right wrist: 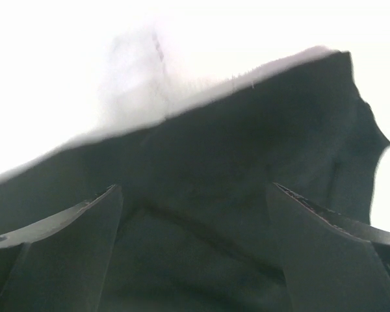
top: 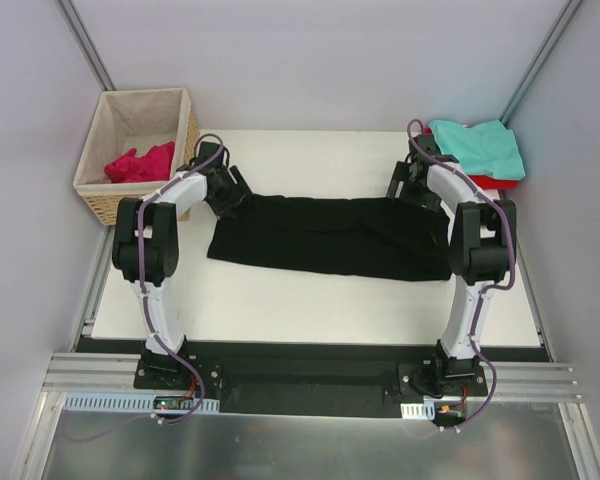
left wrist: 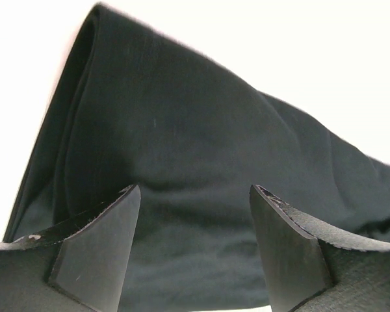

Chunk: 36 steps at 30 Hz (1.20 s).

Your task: Fold and stack the t-shirts

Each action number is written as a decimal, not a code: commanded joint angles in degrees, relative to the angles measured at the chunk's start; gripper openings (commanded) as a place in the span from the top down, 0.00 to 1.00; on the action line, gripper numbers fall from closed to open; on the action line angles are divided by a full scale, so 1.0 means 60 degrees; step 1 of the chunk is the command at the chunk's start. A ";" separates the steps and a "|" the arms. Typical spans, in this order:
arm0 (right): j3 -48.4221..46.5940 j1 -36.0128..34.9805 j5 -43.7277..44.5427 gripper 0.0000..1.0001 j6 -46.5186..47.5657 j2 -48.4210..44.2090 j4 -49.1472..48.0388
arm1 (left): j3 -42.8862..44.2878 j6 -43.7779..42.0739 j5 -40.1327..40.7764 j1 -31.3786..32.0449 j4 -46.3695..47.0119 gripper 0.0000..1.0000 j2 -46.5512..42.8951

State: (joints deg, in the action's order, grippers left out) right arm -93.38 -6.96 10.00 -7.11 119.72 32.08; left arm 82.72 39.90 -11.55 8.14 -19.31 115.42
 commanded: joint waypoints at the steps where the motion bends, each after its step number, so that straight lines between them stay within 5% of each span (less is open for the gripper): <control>1: 0.0357 -0.0289 -0.0113 0.04 0.0424 -0.2022 0.0235 | -0.0541 0.0088 0.0065 -0.0126 -0.0253 0.31 -0.2092; 6: 0.2344 -0.0671 -0.0187 0.04 0.0424 -0.3676 -0.0203 | -0.1771 0.0264 0.0108 -0.0039 -0.0224 0.31 -0.3399; 14: 0.3757 -0.0685 -0.0860 0.01 0.0468 -0.3577 -0.1490 | -0.2946 0.0176 0.0270 -0.0024 -0.0092 0.31 -0.4031; 23: 0.2485 -0.0656 -0.2369 0.13 0.0659 -0.1836 -0.2328 | -0.2932 0.0118 0.0211 0.0005 0.0010 0.31 -0.3899; 36: 0.1311 -0.0656 -0.2502 0.41 0.0790 -0.1145 -0.2094 | -0.2624 0.0015 0.0284 -0.0009 0.0010 0.31 -0.3372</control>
State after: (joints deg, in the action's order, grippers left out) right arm -83.02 -11.07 -3.97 -3.29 112.36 19.84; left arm 64.51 40.62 -11.31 8.19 -19.31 94.61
